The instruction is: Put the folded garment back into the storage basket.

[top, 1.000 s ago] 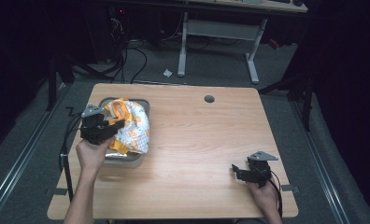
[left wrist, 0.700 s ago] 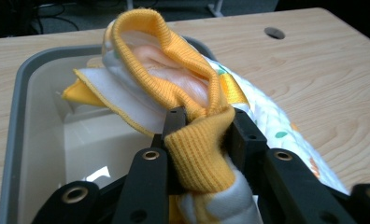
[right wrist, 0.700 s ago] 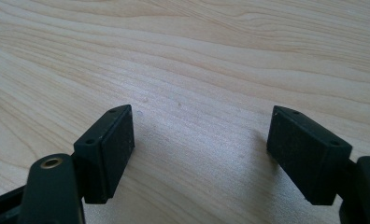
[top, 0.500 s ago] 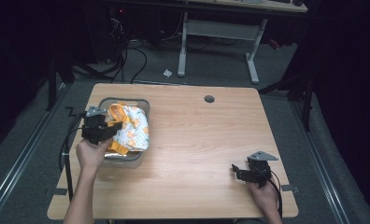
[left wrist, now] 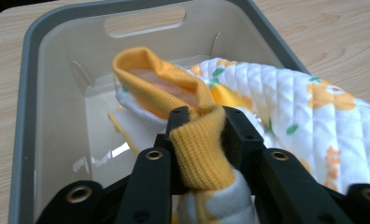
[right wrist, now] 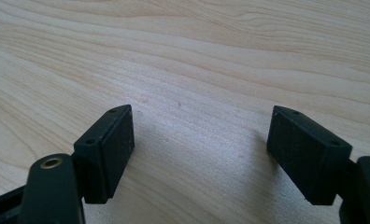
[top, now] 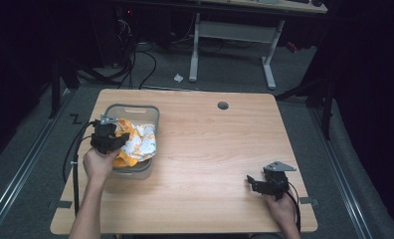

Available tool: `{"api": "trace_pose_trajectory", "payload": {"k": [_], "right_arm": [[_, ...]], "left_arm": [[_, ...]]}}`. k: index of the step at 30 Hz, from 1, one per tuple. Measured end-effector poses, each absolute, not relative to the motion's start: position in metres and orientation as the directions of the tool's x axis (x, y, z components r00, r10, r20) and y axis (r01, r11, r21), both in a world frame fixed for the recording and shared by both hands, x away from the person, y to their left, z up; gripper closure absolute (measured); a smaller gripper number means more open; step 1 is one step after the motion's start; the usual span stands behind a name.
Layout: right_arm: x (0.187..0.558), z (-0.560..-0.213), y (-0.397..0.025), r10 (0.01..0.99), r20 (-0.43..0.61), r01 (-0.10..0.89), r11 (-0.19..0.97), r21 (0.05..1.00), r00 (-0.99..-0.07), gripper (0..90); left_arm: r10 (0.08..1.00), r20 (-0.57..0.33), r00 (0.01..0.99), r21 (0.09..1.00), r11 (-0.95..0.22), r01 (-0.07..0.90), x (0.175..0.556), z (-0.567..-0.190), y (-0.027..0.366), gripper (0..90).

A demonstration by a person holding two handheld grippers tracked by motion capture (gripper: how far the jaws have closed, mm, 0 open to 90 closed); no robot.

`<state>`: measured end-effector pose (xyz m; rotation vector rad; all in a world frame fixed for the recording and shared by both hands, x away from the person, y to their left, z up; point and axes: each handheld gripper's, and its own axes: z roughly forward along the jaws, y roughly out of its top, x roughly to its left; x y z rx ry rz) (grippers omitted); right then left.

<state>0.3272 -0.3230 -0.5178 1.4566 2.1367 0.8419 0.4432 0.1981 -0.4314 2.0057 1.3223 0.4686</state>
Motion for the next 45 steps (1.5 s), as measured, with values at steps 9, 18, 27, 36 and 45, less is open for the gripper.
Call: {"api": "trace_pose_trajectory", "payload": {"k": [9, 18, 27, 36, 45], "right_arm": [[0.327, -0.518, -0.323, 0.932, -0.005, 0.678, 0.268, 0.684, -0.364, 23.6], [0.327, -0.518, -0.323, 0.932, -0.005, 0.678, 0.268, 0.684, -0.364, 23.5], [0.327, -0.518, -0.323, 0.932, -0.005, 0.678, 0.268, 0.685, -0.364, 23.5], [0.327, -0.518, -0.323, 0.932, -0.005, 0.678, 0.268, 0.685, -0.363, 23.5], [0.327, -0.518, -0.323, 0.932, -0.005, 0.678, 0.268, 0.685, -0.363, 23.5]], "left_arm": [[0.914, -0.032, 0.405, 0.678, -0.277, 0.68, 0.448, -0.437, 0.198, 74.4], [0.917, -0.029, 0.399, 0.652, -0.285, 0.703, 0.449, -0.441, 0.194, 66.2], [0.941, -0.031, 0.336, 0.69, -0.224, 0.689, 0.44, -0.432, 0.195, 43.9], [0.918, -0.022, 0.396, 0.755, -0.244, 0.608, 0.421, -0.415, 0.181, 40.2], [0.888, -0.023, 0.46, 0.785, -0.269, 0.558, 0.401, -0.407, 0.157, 40.2]]}}
